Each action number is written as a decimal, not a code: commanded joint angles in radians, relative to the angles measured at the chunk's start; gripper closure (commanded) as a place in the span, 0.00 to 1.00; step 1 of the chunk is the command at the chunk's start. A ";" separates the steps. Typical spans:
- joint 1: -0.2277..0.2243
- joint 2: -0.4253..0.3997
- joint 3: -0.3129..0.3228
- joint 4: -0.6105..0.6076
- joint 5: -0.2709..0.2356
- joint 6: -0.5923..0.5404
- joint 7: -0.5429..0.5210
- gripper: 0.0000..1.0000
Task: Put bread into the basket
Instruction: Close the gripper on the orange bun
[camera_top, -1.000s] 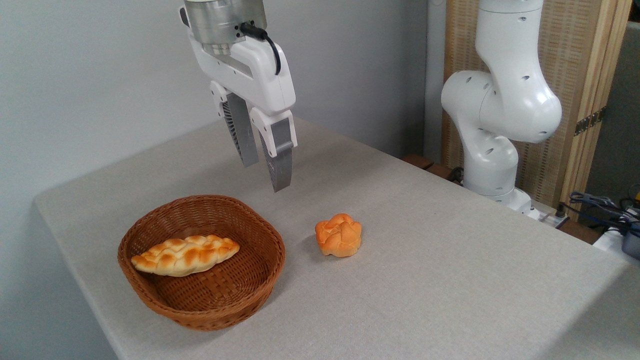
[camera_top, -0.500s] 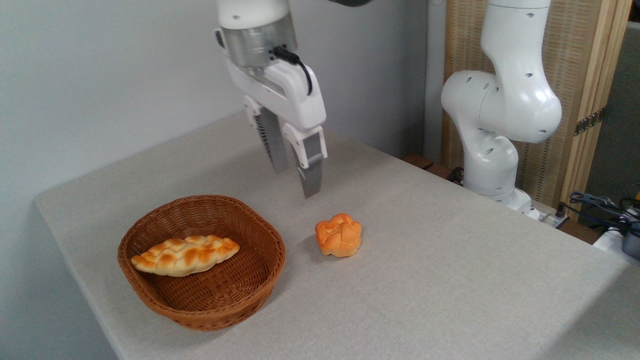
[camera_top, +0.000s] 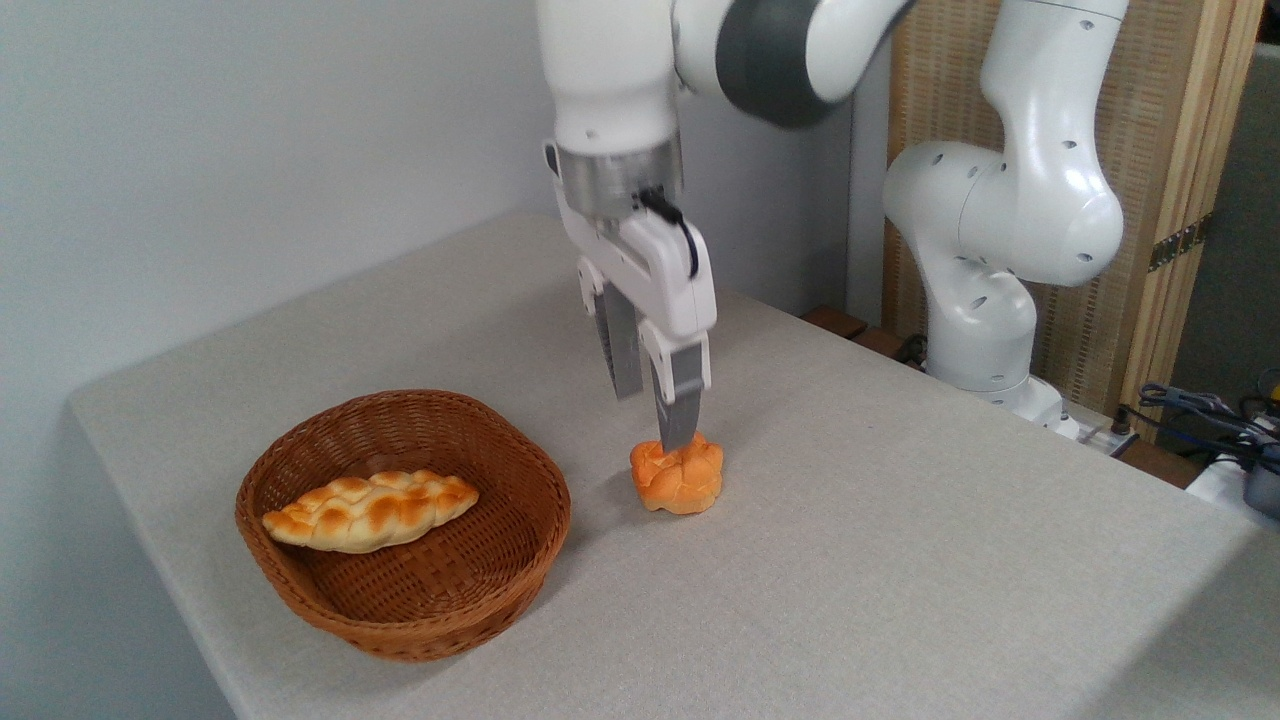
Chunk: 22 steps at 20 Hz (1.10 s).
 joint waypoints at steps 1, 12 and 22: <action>-0.002 -0.011 0.013 -0.123 0.000 0.155 0.071 0.00; -0.002 0.026 0.016 -0.155 0.002 0.150 0.075 0.71; -0.002 0.030 0.018 -0.154 0.002 0.137 0.075 0.78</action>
